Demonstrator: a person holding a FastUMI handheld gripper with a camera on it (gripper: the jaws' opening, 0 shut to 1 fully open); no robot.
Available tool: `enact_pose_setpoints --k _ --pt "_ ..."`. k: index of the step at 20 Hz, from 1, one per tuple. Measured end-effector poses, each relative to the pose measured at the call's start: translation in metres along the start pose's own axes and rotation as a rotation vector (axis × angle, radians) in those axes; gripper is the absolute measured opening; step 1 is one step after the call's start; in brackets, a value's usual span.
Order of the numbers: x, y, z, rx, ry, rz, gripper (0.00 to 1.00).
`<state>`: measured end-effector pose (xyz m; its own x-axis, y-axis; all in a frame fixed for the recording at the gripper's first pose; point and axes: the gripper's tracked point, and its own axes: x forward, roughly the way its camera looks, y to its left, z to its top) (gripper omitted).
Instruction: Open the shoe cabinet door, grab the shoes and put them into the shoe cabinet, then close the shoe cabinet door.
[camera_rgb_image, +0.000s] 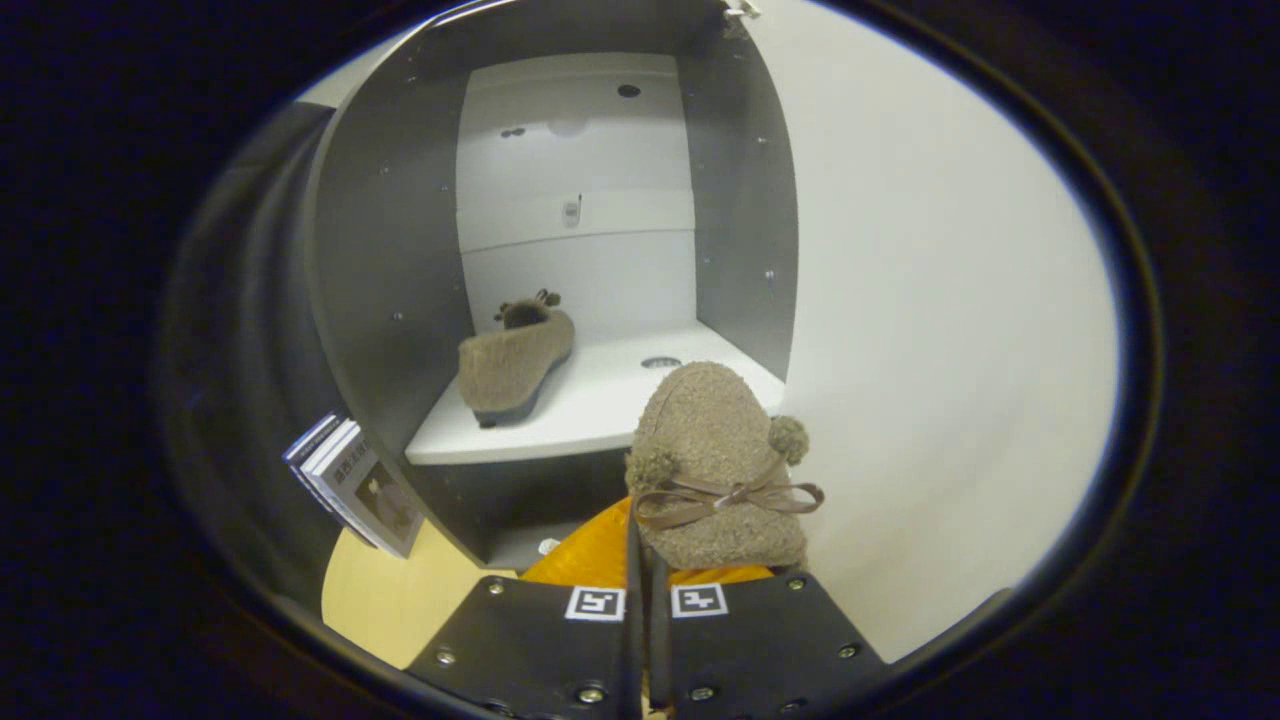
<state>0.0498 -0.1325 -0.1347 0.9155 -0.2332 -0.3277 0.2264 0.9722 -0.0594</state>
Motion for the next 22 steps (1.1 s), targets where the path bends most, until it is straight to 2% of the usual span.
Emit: enact_pose_setpoints --k 6,12,16,22 --pt "0.041 0.024 0.064 -0.008 -0.068 0.048 0.03" --pt "0.096 0.035 0.105 -0.024 -0.084 0.073 0.03" --pt "0.136 0.033 0.121 -0.032 -0.080 0.064 0.03" --pt "0.186 0.032 0.118 -0.050 -0.015 0.061 0.03"
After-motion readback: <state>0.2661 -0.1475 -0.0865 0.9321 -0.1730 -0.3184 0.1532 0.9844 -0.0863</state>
